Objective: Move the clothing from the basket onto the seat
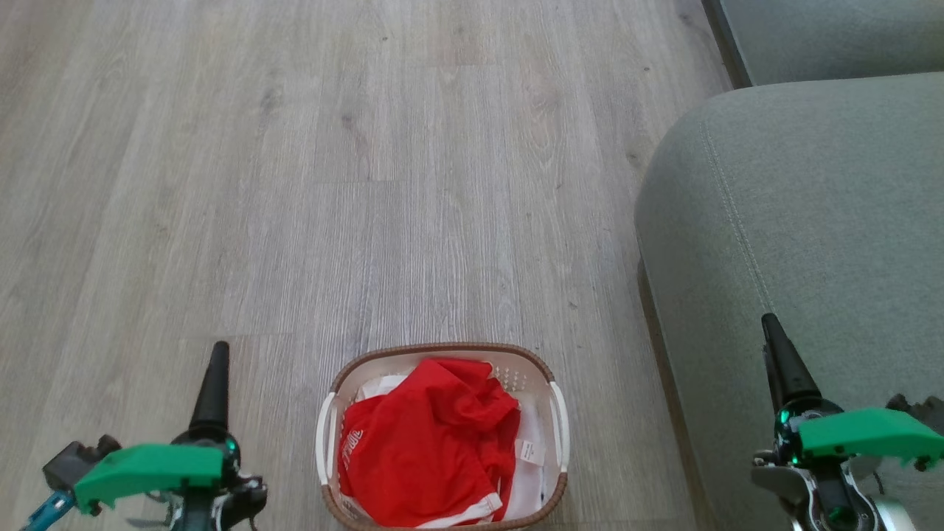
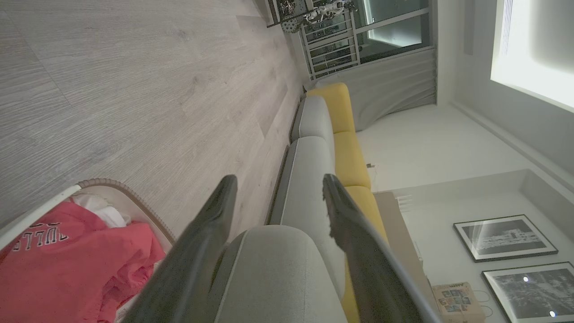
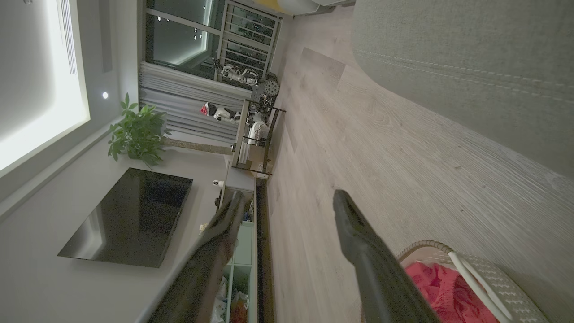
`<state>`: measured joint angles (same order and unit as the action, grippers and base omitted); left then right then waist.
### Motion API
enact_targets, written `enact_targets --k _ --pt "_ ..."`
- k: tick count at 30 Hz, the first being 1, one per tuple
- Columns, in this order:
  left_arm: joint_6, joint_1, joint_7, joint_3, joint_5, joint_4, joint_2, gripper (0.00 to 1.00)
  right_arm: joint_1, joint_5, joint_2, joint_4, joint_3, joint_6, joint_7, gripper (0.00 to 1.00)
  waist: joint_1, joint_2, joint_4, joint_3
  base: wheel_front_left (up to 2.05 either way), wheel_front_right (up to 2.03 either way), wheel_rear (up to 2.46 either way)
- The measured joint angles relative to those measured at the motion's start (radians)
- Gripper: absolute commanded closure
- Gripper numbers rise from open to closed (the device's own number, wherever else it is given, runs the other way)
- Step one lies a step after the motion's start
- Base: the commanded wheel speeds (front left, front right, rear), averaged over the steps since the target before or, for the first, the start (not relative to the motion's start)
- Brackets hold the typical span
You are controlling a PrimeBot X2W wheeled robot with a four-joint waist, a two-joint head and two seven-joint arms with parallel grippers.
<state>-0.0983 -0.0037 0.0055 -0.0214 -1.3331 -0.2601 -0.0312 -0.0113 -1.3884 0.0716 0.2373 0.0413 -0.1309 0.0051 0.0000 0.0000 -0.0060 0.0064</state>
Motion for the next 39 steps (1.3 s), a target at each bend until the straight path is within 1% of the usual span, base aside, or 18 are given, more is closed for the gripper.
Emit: enact_targets --k 6,10,19,27,39 --pt "0.020 0.000 -0.017 0.020 0.116 0.011 0.000 0.00 0.000 0.095 0.013 -0.024 -0.010 0.000 -0.015 0.00 0.0000 0.0000 -0.001 0.001 0.00 0.00 0.00" --pt "0.039 0.000 -0.030 0.040 0.191 0.015 0.000 0.00 0.000 0.190 0.032 -0.030 -0.024 0.000 -0.024 0.00 0.0000 0.0000 -0.001 0.001 0.00 0.00 0.00" --pt "0.074 -0.010 -0.057 0.069 0.359 0.018 -0.001 0.00 -0.001 0.342 0.035 -0.045 -0.048 0.000 -0.051 0.00 0.0000 0.0000 -0.002 0.002 0.00 0.00 0.00" --pt "0.090 -0.012 -0.074 0.083 0.440 0.022 -0.001 0.00 -0.007 0.436 0.056 -0.050 -0.066 0.000 -0.073 0.00 0.0000 0.0000 -0.002 0.002 0.00 0.00 0.00" --pt "0.109 -0.013 -0.112 0.111 0.576 0.032 -0.001 0.00 -0.020 0.575 0.067 -0.076 -0.090 0.000 -0.104 0.00 0.0000 0.0000 -0.003 0.005 0.00 0.00 0.00"
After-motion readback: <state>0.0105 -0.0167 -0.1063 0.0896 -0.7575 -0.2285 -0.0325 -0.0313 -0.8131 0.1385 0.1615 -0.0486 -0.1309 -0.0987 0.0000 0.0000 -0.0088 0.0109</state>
